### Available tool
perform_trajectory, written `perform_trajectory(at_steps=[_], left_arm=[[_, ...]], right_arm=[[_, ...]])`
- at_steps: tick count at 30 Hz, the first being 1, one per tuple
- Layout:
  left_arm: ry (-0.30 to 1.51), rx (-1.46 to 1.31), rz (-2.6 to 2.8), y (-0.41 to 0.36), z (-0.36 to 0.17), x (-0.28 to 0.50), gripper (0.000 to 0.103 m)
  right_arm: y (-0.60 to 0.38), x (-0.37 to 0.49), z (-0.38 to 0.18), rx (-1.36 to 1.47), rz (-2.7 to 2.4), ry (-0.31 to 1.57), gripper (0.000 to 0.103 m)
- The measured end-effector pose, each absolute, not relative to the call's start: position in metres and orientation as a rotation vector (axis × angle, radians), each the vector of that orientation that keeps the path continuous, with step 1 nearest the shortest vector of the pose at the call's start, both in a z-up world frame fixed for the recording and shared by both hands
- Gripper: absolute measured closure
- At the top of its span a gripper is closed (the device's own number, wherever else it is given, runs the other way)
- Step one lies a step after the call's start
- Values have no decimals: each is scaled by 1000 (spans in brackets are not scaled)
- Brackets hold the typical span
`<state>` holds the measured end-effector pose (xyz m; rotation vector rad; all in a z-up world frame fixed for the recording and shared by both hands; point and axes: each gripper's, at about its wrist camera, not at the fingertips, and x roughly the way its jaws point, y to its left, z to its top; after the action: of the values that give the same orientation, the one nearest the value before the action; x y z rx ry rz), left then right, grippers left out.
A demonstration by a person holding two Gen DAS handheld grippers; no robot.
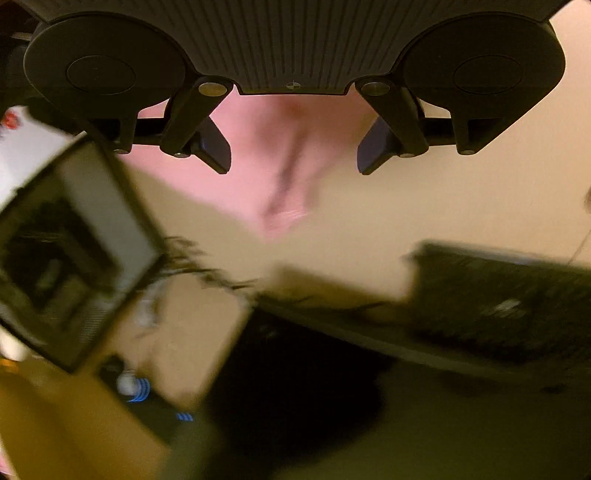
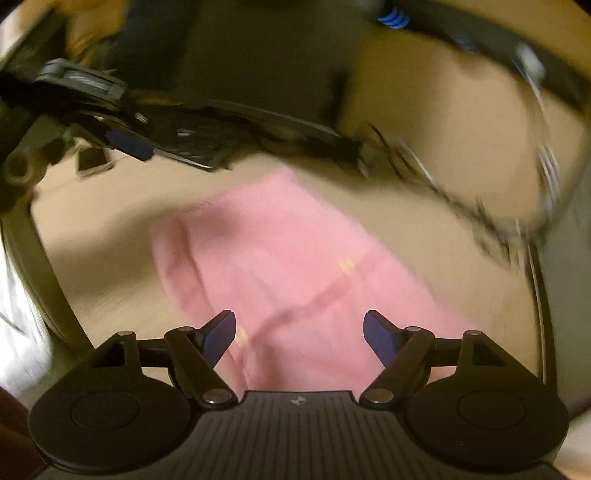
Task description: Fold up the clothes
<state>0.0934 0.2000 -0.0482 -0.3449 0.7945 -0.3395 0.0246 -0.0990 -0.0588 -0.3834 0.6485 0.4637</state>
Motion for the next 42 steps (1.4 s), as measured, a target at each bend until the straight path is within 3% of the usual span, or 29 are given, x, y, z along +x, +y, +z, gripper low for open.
perform_trajectory(at_steps=[7, 8, 10, 11, 20, 22, 23, 24, 26, 31, 35, 37, 39, 42], left_arm=[[869, -397, -347, 216, -81, 87, 25], [877, -405, -353, 217, -84, 86, 25], [880, -410, -361, 218, -88, 87, 23], [877, -406, -364, 217, -89, 88, 23], [839, -151, -397, 153, -98, 124, 20], [837, -58, -400, 133, -103, 132, 30], [834, -12, -407, 126, -104, 134, 50], [831, 35, -413, 119, -105, 135, 76], [794, 146, -436, 104, -97, 127, 91], [664, 523, -655, 54, -81, 70, 89], [693, 600, -711, 41, -96, 57, 78], [715, 573, -724, 44, -97, 56, 71], [747, 516, -759, 52, -93, 56, 42], [793, 424, -805, 66, -85, 55, 37]], right_arm=[[19, 52, -107, -679, 533, 552, 27], [28, 58, -117, -717, 530, 563, 32], [33, 71, -125, -737, 521, 577, 63], [29, 77, -120, -701, 514, 596, 96], [-65, 127, -49, 18, 415, 678, 98], [-77, 135, -46, 95, 406, 689, 98], [-82, 139, -45, 128, 402, 694, 98], [-85, 141, -44, 151, 399, 696, 98], [-90, 143, -42, 165, 398, 693, 98], [-86, 140, -31, 83, 466, 685, 98], [-53, 137, -48, -120, 579, 733, 98], [-36, 135, -67, -212, 628, 772, 98], [-21, 133, -88, -298, 656, 810, 97], [-4, 131, -116, -403, 676, 852, 93]])
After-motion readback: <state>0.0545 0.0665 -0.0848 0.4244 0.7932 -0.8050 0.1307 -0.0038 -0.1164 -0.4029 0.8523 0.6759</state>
